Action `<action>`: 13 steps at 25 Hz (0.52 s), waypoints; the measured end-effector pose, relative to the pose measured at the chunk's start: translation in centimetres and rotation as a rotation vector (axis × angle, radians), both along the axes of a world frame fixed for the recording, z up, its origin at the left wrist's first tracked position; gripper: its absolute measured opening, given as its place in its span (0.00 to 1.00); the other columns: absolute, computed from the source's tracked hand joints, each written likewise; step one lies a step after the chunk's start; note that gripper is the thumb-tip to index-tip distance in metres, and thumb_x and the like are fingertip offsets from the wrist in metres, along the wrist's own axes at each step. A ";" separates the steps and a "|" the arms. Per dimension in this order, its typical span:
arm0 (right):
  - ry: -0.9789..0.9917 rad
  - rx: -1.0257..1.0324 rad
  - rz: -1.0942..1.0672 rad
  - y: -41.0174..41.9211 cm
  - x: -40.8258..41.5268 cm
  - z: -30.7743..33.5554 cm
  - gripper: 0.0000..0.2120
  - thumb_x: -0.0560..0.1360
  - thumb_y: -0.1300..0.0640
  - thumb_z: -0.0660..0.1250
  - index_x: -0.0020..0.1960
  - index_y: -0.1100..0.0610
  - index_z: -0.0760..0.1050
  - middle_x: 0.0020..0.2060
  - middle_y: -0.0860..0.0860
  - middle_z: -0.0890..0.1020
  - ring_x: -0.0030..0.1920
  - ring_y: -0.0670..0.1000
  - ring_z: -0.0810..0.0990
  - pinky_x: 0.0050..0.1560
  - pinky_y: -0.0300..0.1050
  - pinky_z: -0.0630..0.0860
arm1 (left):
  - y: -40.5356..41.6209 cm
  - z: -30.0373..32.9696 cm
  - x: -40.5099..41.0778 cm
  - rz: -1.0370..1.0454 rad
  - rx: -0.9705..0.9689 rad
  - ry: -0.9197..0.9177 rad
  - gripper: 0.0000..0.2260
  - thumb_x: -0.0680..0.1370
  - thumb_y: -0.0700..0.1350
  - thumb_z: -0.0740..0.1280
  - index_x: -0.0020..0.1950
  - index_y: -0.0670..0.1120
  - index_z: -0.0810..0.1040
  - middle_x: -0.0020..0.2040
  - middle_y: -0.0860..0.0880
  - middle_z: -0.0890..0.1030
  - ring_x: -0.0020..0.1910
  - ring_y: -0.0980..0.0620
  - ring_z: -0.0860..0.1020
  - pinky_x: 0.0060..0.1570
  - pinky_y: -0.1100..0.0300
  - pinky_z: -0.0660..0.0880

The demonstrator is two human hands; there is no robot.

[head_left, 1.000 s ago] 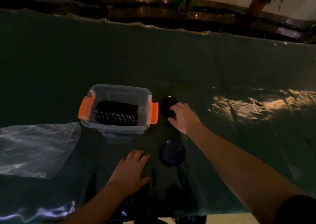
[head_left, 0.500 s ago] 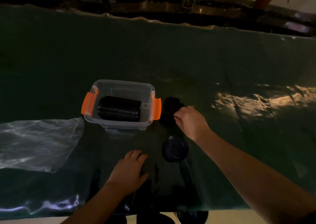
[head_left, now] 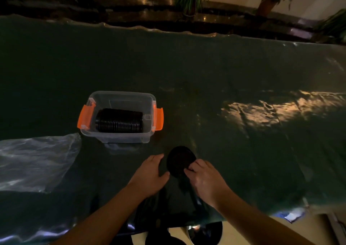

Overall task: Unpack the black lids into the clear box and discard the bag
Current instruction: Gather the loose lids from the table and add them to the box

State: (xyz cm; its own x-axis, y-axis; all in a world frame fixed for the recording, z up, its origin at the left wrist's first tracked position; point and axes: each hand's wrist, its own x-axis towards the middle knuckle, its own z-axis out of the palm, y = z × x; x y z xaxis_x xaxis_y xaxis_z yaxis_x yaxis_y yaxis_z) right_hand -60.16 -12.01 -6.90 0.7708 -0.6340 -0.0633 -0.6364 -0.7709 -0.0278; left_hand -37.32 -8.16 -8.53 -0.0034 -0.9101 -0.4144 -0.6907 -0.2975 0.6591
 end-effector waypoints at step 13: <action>-0.047 0.276 -0.427 0.3 2.8 -1.1 0.29 0.75 0.35 0.62 0.70 0.50 0.75 0.62 0.50 0.83 0.64 0.57 0.76 0.63 0.52 0.75 | -3.4 0.2 -3.2 0.765 0.435 0.803 0.12 0.83 0.49 0.59 0.52 0.44 0.79 0.53 0.42 0.79 0.48 0.45 0.78 0.48 0.51 0.77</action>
State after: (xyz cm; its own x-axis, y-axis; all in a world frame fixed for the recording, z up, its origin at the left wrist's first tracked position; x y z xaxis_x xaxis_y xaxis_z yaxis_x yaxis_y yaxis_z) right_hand -57.37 -11.74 -8.03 0.4522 -0.8577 -0.2447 -0.8864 -0.4018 -0.2297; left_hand -40.52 -11.54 -8.34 0.0797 -0.5723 -0.8162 0.3278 -0.7582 0.5636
